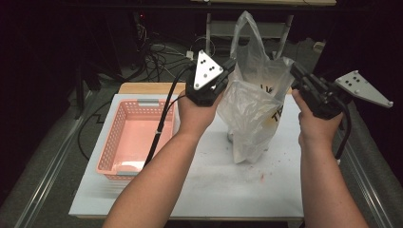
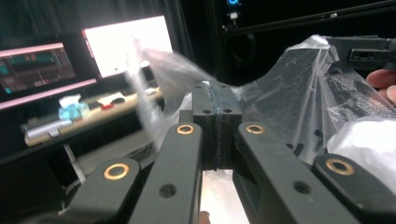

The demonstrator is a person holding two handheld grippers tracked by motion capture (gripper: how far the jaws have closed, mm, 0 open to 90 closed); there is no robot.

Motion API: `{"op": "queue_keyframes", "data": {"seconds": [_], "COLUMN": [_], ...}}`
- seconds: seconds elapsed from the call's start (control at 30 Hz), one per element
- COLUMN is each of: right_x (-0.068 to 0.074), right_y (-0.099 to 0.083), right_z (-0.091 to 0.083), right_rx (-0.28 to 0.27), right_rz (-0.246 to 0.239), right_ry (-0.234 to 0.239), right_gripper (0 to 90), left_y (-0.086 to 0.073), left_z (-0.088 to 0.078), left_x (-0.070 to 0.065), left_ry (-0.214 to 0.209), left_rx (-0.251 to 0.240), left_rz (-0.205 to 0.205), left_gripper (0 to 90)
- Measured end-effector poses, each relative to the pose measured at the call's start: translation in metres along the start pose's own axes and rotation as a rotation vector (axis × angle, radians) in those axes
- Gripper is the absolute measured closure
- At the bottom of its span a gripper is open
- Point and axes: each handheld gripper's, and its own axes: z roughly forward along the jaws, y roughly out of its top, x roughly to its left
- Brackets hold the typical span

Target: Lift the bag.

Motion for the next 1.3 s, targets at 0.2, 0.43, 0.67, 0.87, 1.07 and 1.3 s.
{"op": "queue_keyframes", "data": {"seconds": [0.2, 0.43, 0.67, 0.87, 1.07, 1.3], "right_x": [-0.004, -0.001, 0.001, 0.0, 0.001, 0.001], "right_y": [-0.034, -0.05, -0.053, -0.05, -0.052, -0.05], "right_z": [0.0, -0.003, -0.003, -0.007, -0.012, -0.017], "right_rx": [0.077, 0.106, 0.122, 0.125, 0.131, 0.132], "right_rz": [0.023, 0.031, 0.008, -0.012, -0.021, -0.032], "right_ry": [-0.011, -0.008, -0.002, -0.003, -0.005, 0.006], "right_gripper": [90.0, 90.0, 90.0, 90.0, 90.0, 90.0], "left_y": [-0.032, -0.043, -0.055, -0.067, -0.083, -0.112], "left_z": [0.002, -0.007, -0.025, -0.047, -0.066, -0.072], "left_x": [0.006, 0.008, 0.013, 0.013, 0.009, -0.005], "left_ry": [0.009, 0.012, 0.031, 0.023, 0.009, -0.033], "left_rx": [0.068, 0.103, 0.158, 0.195, 0.208, 0.265], "left_rz": [-0.046, -0.047, -0.062, -0.066, -0.097, -0.155], "left_gripper": [88.2, 83.6, 67.1, 56.0, 49.6, 40.0]}}
